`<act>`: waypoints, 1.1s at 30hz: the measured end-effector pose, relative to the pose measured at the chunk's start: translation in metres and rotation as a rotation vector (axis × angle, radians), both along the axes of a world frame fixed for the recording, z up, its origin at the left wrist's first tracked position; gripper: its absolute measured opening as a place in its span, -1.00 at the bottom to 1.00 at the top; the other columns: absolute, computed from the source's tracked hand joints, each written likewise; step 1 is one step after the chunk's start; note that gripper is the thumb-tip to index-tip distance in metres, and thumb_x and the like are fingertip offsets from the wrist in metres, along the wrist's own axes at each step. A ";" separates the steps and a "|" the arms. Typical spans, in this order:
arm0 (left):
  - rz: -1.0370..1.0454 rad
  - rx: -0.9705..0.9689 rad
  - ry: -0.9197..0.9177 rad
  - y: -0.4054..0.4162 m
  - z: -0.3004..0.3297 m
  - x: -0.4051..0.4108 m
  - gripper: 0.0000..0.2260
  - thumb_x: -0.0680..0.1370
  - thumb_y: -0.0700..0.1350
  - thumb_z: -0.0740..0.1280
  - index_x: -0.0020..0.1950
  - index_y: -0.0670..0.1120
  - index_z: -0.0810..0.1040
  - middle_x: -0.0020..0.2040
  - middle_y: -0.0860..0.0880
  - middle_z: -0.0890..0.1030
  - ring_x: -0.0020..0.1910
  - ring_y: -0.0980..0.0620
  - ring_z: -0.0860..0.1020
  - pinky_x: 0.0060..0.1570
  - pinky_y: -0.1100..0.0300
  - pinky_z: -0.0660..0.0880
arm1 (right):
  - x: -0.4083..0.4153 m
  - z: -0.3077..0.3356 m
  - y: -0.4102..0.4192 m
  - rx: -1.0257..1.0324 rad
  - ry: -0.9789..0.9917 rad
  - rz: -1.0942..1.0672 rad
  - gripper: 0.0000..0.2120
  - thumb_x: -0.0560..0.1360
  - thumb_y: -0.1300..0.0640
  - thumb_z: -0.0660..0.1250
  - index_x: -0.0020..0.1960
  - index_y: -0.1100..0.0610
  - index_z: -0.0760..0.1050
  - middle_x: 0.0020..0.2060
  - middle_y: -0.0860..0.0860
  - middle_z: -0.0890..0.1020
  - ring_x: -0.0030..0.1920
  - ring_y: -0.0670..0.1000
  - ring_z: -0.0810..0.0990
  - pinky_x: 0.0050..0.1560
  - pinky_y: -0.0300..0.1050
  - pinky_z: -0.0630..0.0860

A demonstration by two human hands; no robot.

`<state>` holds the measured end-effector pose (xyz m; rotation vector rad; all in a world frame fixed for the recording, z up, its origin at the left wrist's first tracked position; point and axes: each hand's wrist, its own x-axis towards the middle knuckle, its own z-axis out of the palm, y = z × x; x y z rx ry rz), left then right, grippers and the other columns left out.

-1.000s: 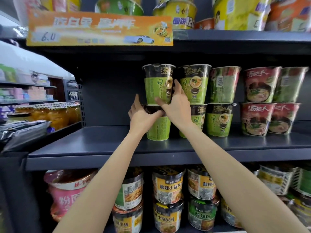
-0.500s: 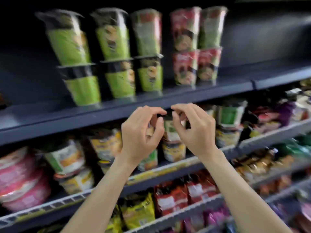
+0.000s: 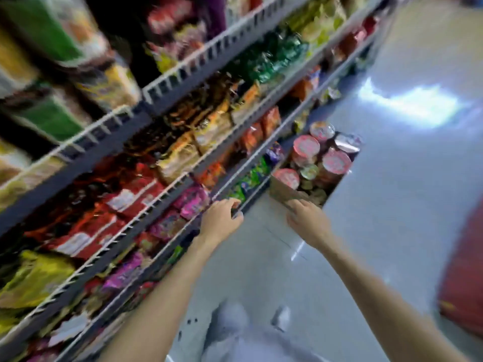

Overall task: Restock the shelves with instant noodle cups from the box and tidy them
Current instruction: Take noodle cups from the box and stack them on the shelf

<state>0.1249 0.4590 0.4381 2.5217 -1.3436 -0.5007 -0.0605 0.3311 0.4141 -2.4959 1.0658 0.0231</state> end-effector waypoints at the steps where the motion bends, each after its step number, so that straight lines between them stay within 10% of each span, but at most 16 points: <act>1: -0.013 0.046 0.006 -0.023 -0.012 -0.006 -0.68 0.51 0.01 0.28 0.24 0.00 0.52 0.16 -0.06 0.60 0.18 -0.10 0.52 0.09 0.09 0.43 | -0.013 -0.011 -0.018 0.053 0.045 -0.059 -0.61 0.52 0.05 0.26 0.33 0.10 0.43 0.18 0.11 0.54 0.19 0.18 0.51 0.09 0.00 0.45; 12: -0.204 0.149 0.037 -0.300 -0.134 -0.008 -0.75 0.50 -0.04 0.26 0.15 -0.03 0.55 0.02 -0.09 0.65 0.05 -0.16 0.56 -0.06 0.08 0.46 | -0.009 -0.114 -0.251 0.115 0.082 -0.300 -0.66 0.53 0.11 0.23 0.28 0.14 0.42 0.12 0.15 0.56 0.10 0.21 0.51 -0.07 0.01 0.44; 23: -0.065 0.353 0.229 -0.502 -0.411 0.039 -0.60 0.52 0.04 0.31 0.33 0.00 0.42 0.25 -0.08 0.54 0.25 -0.13 0.47 0.18 0.04 0.40 | 0.039 -0.392 -0.423 0.209 0.246 -0.212 -0.68 0.52 0.20 0.23 0.27 0.17 0.43 0.12 0.12 0.55 0.09 0.17 0.49 -0.10 -0.04 0.39; 33: -0.173 0.327 0.080 -0.543 -0.601 0.020 -0.01 0.34 0.22 0.45 0.55 -0.03 -0.07 0.51 -0.16 0.10 0.48 -0.15 0.06 0.41 0.00 0.08 | 0.056 -0.604 -0.438 0.351 0.543 -0.105 -0.44 0.56 0.09 0.18 0.50 0.15 0.09 0.41 0.27 0.21 0.40 0.29 0.21 0.32 0.16 0.27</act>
